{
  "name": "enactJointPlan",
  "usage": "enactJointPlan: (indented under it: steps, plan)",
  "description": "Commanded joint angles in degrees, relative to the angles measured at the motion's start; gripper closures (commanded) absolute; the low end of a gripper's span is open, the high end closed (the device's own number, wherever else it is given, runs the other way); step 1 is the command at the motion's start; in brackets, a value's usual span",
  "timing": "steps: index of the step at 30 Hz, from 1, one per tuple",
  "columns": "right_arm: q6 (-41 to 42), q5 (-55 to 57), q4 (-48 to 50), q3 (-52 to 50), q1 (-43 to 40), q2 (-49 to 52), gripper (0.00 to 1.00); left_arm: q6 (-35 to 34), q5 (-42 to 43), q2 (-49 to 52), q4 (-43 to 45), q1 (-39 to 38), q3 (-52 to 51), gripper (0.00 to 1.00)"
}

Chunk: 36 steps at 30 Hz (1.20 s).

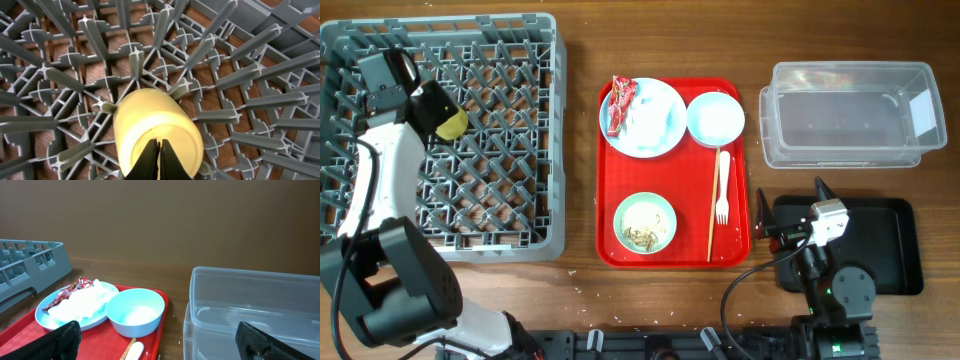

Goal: Sort waste into correct bins and load items into the dishwasher rack
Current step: 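Release the yellow cup upside down in the rack, lift left gripper, then reach the left gripper to the light-blue bowl and grasp its rim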

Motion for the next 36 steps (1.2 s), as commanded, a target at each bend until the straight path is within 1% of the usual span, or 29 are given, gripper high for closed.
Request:
enactJointPlan:
  steps: [1,7,9,12,16,17,18,19,21,22,23,24,25,27,28,29,30,32,33,34,35,36]
  plan:
    - [-1.0,-0.1,0.3,-0.1,-0.1,-0.2,0.00,0.7,-1.2,0.8,0.0,1.6,-0.4,0.96]
    - [-1.0,-0.1,0.3,-0.1,-0.1,-0.2,0.00,0.7,-0.6,0.8,-0.5,2.4,-0.4,0.94]
    - [-1.0,-0.1,0.3,-0.1,-0.1,-0.2,0.00,0.7,2.3,0.5,-0.7,2.4,-0.4,0.96]
    - [-1.0,-0.1,0.3,-0.1,-0.1,-0.2,0.00,0.1,9.7,-3.1,-0.2,2.4,-0.4,0.96]
    - [-1.0,-0.1,0.3,-0.1,-0.1,-0.2,0.00,-7.8,19.5,-12.8,0.2,2.1,-0.4,0.96]
    - [-1.0,-0.1,0.3,-0.1,-0.1,-0.2,0.00,-11.2,21.2,-16.6,-0.2,0.5,-0.4,0.95]
    - [-1.0,-0.1,0.3,-0.1,-0.1,-0.2,0.00,-11.4,23.6,-18.4,-0.3,-1.0,-0.4,0.90]
    - [-1.0,-0.1,0.3,-0.1,-0.1,-0.2,0.00,-11.4,26.6,-19.5,-0.5,-2.6,-0.4,0.78]
    - [-1.0,-0.1,0.3,-0.1,-0.1,-0.2,0.00,-11.4,34.0,-21.2,-0.9,-8.3,-0.4,0.42]
    - [-1.0,-0.1,0.3,-0.1,-0.1,-0.2,0.00,-11.3,36.2,-21.2,-0.6,-12.7,-0.4,0.28]
    - [-1.0,-0.1,0.3,-0.1,-0.1,-0.2,0.00,-10.6,36.1,-20.7,0.0,-17.2,-0.4,0.27]
    - [-1.0,-0.1,0.3,-0.1,-0.1,-0.2,0.01,-8.4,35.9,-20.0,0.4,-21.3,-0.4,0.27]
    - [-1.0,-0.1,0.3,-0.1,-0.1,-0.2,0.00,-5.9,33.7,-18.9,0.9,-27.6,-0.4,0.25]
    - [-1.0,-0.1,0.3,-0.1,-0.1,-0.2,0.00,-1.3,26.6,-16.3,2.4,-37.4,-0.4,0.25]
    - [-1.0,-0.1,0.3,-0.1,-0.1,-0.2,0.00,1.2,22.9,-15.1,2.9,-41.0,-0.4,0.27]
    - [-1.0,-0.1,0.3,-0.1,-0.1,-0.2,0.00,5.3,15.9,-12.5,3.8,-46.9,-0.4,0.28]
    - [-1.0,-0.1,0.3,-0.1,-0.1,-0.2,0.00,7.3,11.8,-10.6,4.4,-50.2,-0.4,0.28]
    - [-1.0,-0.1,0.3,-0.1,-0.1,-0.2,0.00,8.2,5.4,-6.9,6.4,-54.0,-0.4,0.28]
    - [-1.0,-0.1,0.3,-0.1,-0.1,-0.2,0.00,8.3,3.7,-5.2,7.6,-55.0,-0.4,0.28]
    - [-1.0,-0.1,0.3,-0.1,-0.1,-0.2,0.00,9.5,3.1,-3.4,9.1,-55.7,-0.4,0.27]
    - [-1.0,-0.1,0.3,-0.1,-0.1,-0.2,0.00,11.9,3.1,1.2,13.1,-56.9,-0.4,0.25]
    - [-1.0,-0.1,0.3,-0.1,-0.1,-0.2,0.00,13.1,3.3,3.4,15.5,-57.3,-0.4,0.26]
